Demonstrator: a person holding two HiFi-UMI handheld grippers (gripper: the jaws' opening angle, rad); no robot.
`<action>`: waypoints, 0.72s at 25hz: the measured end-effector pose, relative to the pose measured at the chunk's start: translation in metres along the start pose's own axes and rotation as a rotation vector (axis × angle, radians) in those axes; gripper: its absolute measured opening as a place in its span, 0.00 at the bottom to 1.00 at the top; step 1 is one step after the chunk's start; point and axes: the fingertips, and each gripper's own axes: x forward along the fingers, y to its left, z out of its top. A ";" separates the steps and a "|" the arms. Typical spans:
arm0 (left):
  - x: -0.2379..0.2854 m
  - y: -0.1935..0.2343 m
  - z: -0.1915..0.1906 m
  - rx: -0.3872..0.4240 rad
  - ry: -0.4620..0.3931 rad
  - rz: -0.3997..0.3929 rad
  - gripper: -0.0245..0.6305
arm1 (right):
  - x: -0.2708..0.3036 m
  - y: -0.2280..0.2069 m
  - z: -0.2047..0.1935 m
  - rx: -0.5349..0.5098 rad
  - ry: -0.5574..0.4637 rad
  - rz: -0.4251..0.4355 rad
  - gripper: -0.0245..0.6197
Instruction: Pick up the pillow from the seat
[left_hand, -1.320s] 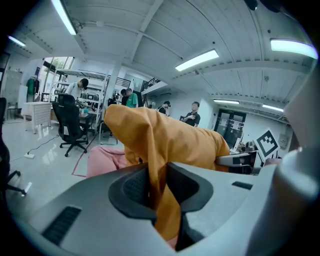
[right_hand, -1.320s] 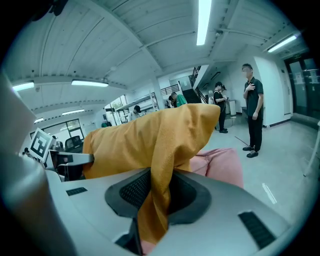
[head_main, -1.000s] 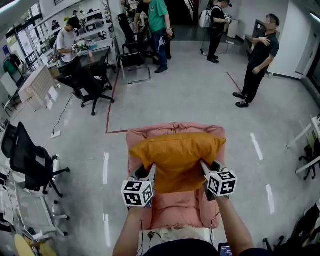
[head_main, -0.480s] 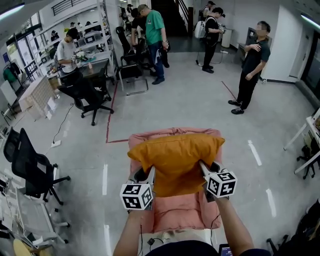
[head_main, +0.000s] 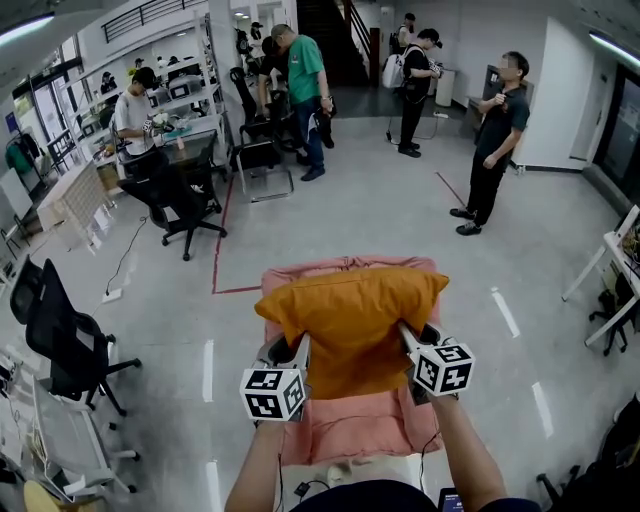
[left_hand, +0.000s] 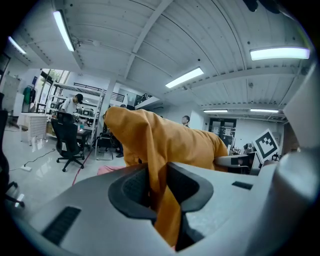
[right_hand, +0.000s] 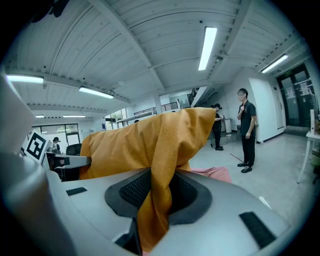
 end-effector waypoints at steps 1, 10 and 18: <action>-0.005 0.000 0.000 -0.003 -0.002 -0.002 0.18 | -0.003 0.003 -0.001 0.000 -0.002 -0.001 0.21; -0.042 -0.002 -0.004 -0.015 -0.017 -0.005 0.18 | -0.025 0.030 -0.006 -0.003 -0.017 -0.009 0.21; -0.065 0.000 0.001 -0.004 -0.038 -0.008 0.18 | -0.038 0.048 -0.005 -0.008 -0.034 -0.010 0.22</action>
